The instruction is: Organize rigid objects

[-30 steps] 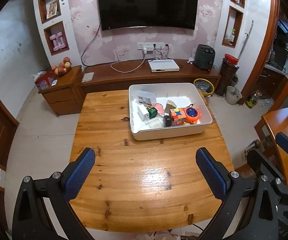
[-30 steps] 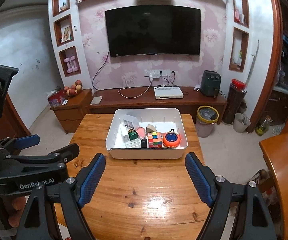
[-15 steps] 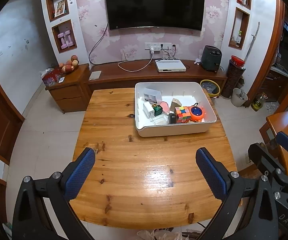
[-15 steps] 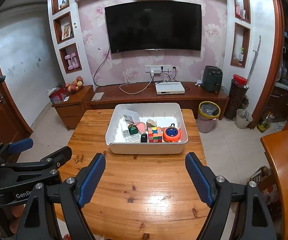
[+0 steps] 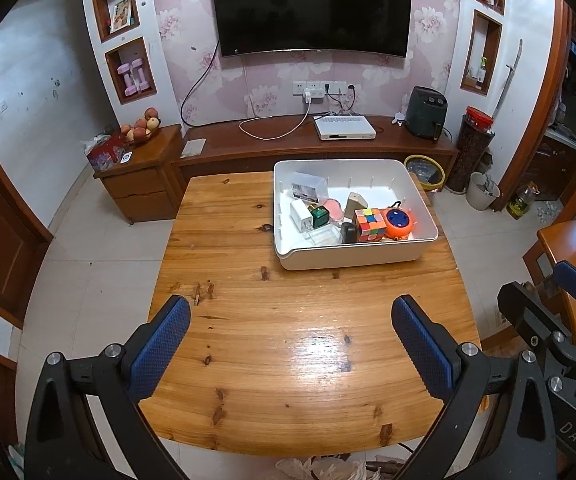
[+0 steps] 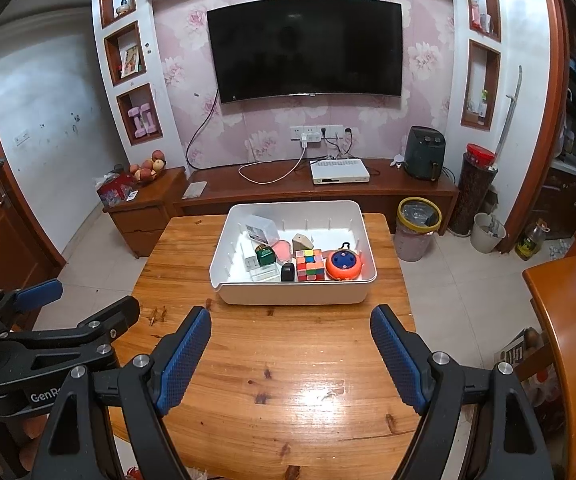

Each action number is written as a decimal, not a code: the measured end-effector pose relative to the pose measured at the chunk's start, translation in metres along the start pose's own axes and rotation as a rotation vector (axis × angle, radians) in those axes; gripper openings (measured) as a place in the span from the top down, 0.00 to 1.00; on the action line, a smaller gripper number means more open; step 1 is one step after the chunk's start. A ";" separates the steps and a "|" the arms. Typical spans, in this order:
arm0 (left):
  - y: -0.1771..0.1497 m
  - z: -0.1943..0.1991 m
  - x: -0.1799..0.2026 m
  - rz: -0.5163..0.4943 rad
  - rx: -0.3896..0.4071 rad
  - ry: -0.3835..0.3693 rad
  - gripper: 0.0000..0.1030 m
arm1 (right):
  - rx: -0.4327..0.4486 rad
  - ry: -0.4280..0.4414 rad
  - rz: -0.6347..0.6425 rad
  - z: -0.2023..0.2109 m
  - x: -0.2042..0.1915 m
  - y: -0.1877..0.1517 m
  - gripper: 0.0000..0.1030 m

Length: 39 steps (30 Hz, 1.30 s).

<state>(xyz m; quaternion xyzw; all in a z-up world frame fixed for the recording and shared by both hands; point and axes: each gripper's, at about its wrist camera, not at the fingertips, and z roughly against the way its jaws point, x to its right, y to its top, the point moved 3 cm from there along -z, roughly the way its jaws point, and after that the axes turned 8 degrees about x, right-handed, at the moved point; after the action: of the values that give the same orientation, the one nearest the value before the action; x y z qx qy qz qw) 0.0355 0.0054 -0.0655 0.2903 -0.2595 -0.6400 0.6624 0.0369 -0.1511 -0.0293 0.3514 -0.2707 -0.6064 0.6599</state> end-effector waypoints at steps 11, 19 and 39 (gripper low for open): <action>-0.005 -0.004 -0.009 0.005 -0.014 -0.003 0.02 | -0.010 -0.006 0.003 -0.003 -0.002 -0.005 0.20; -0.003 -0.008 -0.015 0.011 -0.021 -0.005 0.02 | -0.014 -0.010 0.009 -0.007 -0.006 -0.010 0.20; -0.003 -0.009 -0.020 0.012 -0.028 -0.009 0.02 | -0.030 -0.015 0.007 -0.011 -0.011 -0.014 0.20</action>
<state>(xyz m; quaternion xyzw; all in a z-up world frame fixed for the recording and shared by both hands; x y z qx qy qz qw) 0.0388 0.0255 -0.0735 0.2764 -0.2551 -0.6407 0.6693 0.0360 -0.1387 -0.0462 0.3360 -0.2676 -0.6106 0.6653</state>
